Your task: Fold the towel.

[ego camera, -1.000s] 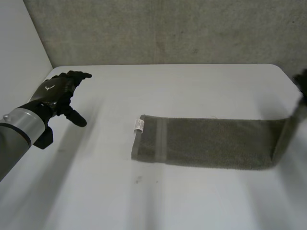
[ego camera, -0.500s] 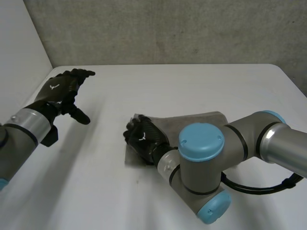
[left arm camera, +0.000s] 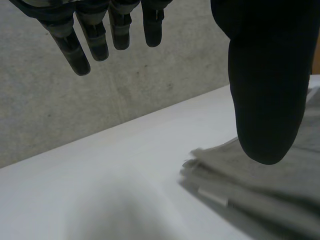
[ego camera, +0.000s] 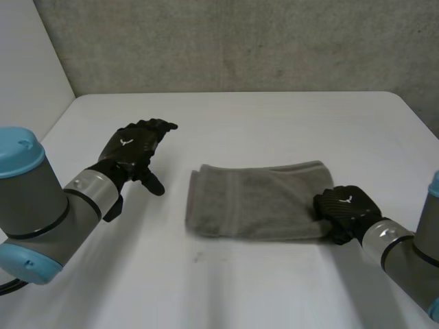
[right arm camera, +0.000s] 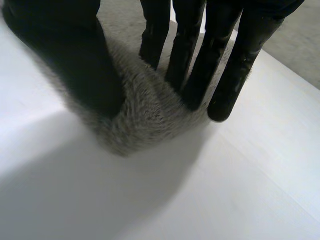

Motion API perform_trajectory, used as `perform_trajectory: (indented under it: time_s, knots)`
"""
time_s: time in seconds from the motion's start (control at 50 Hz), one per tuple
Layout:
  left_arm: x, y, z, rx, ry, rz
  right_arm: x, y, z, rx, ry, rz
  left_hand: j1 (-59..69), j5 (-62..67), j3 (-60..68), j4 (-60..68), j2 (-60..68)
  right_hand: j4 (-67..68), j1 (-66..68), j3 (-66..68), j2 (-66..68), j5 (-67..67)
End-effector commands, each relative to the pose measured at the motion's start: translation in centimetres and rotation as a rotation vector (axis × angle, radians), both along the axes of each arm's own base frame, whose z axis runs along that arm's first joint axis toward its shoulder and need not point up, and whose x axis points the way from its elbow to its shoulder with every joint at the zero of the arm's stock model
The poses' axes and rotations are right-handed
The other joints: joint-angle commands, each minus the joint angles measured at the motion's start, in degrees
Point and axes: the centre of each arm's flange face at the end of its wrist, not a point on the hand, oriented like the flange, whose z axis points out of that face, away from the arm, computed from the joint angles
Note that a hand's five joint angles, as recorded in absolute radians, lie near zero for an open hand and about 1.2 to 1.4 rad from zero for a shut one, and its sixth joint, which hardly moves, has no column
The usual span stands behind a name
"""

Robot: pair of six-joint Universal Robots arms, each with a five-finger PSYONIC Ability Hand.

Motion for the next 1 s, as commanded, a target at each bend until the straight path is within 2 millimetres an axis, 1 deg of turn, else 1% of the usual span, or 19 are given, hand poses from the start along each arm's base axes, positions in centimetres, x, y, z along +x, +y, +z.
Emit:
perform_trajectory:
  time_s: [0.02,0.12,0.18,0.2,0.24,0.26,0.3,0.36,0.4,0.5,0.6,0.62,0.64,0.68,0.72,0.8,0.84,0.9,1.0]
  knots:
    - [-0.4,0.8,0.1,-0.006,-0.006,-0.016,-0.8,-1.7,0.2,-0.124,0.032,-0.029,-0.12,-1.63,0.45,0.35,0.53,21.27,32.72,20.88,20.44,23.16]
    - [-0.3,0.8,0.3,-0.009,-0.007,-0.002,0.5,-2.7,2.9,-0.27,0.082,-0.002,-0.12,-1.63,0.45,0.35,0.53,21.27,32.72,20.88,20.44,23.16]
    - [-0.2,1.0,0.7,-0.019,-0.004,0.001,4.3,-1.3,5.2,-0.373,0.075,0.103,-0.12,-1.63,0.45,0.35,0.53,21.27,32.72,20.88,20.44,23.16]
    - [-0.2,1.0,0.7,-0.019,-0.004,0.001,4.3,-1.3,5.2,-0.374,0.075,0.104,-0.12,-1.63,0.45,0.35,0.53,21.27,32.72,20.88,20.44,23.16]
    - [-0.1,1.2,1.1,-0.028,0.001,0.001,8.8,1.2,6.3,-0.44,0.057,0.236,-0.12,-1.63,0.45,0.35,0.53,21.27,32.72,20.88,20.44,23.16]
    - [-0.1,1.2,1.1,-0.028,0.001,0.001,8.9,1.2,6.3,-0.44,0.057,0.237,-0.12,-1.63,0.45,0.35,0.53,21.27,32.72,20.88,20.44,23.16]
    - [-0.1,1.4,1.2,-0.031,0.001,0.001,12.5,3.7,5.8,-0.471,0.072,0.363,-0.12,-1.63,0.45,0.35,0.53,21.27,32.72,20.88,20.44,23.16]
    - [0.1,1.6,1.4,-0.035,0.002,0.004,14.2,5.0,5.3,-0.49,0.088,0.43,-0.12,-1.63,0.45,0.35,0.53,21.27,32.72,20.88,20.44,23.16]
    - [0.3,1.7,1.4,-0.034,0.001,0.01,16.6,7.5,3.3,-0.5,0.129,0.548,-0.12,-1.63,0.45,0.35,0.53,21.27,32.72,20.88,20.44,23.16]
    - [0.4,1.6,1.4,-0.031,0.0,0.018,18.4,9.7,0.1,-0.479,0.174,0.652,-0.12,-1.63,0.45,0.35,0.53,21.27,32.72,20.88,20.44,23.16]
    - [0.6,1.4,1.5,-0.034,0.0,0.035,18.6,10.0,-0.3,-0.472,0.155,0.695,-0.12,-1.63,0.45,0.35,0.53,16.0,27.45,15.61,15.17,17.89]
    - [0.6,1.4,1.5,-0.038,0.002,0.038,18.5,10.0,0.0,-0.472,0.144,0.696,-0.12,-1.63,0.45,0.35,0.53,-1.37,10.08,-1.76,-2.2,0.51]
    - [0.6,1.4,1.5,-0.038,0.002,0.038,18.5,10.0,0.0,-0.472,0.144,0.696,-0.12,-1.63,0.45,0.35,0.53,-1.54,9.91,-1.93,-2.37,0.34]
    - [0.7,1.2,1.7,-0.044,0.004,0.042,18.1,9.9,1.7,-0.492,0.133,0.671,-0.12,-1.63,0.45,0.35,0.53,-41.21,-29.76,-41.6,-42.04,-39.33]
    - [0.5,0.9,2.0,-0.053,0.009,0.043,17.3,9.1,2.7,-0.495,0.118,0.631,-0.12,-1.63,0.45,0.35,0.53,-48.73,-37.28,-49.12,-49.56,-46.84]
    - [0.1,0.5,2.7,-0.075,0.022,0.037,14.6,5.8,4.6,-0.445,0.042,0.481,-0.12,-1.63,0.45,0.35,0.53,-48.73,-37.28,-49.12,-49.56,-46.84]
    - [-0.5,0.2,3.5,-0.097,0.04,0.029,11.8,3.1,7.1,-0.388,-0.102,0.325,-0.12,-1.63,0.45,0.35,0.53,-48.73,-37.28,-49.12,-49.56,-46.84]
    - [-1.1,0.1,3.7,-0.105,0.049,0.015,10.5,2.1,8.4,-0.351,-0.191,0.256,-0.12,-1.63,0.45,0.35,0.53,-48.73,-37.28,-49.12,-49.56,-46.84]
    - [-5.5,1.1,3.5,-0.077,0.111,-0.07,5.8,-1.1,9.3,-0.115,-0.412,0.047,1.26,-0.25,1.83,1.73,1.91,-48.73,-37.28,-49.12,-49.56,-46.84]
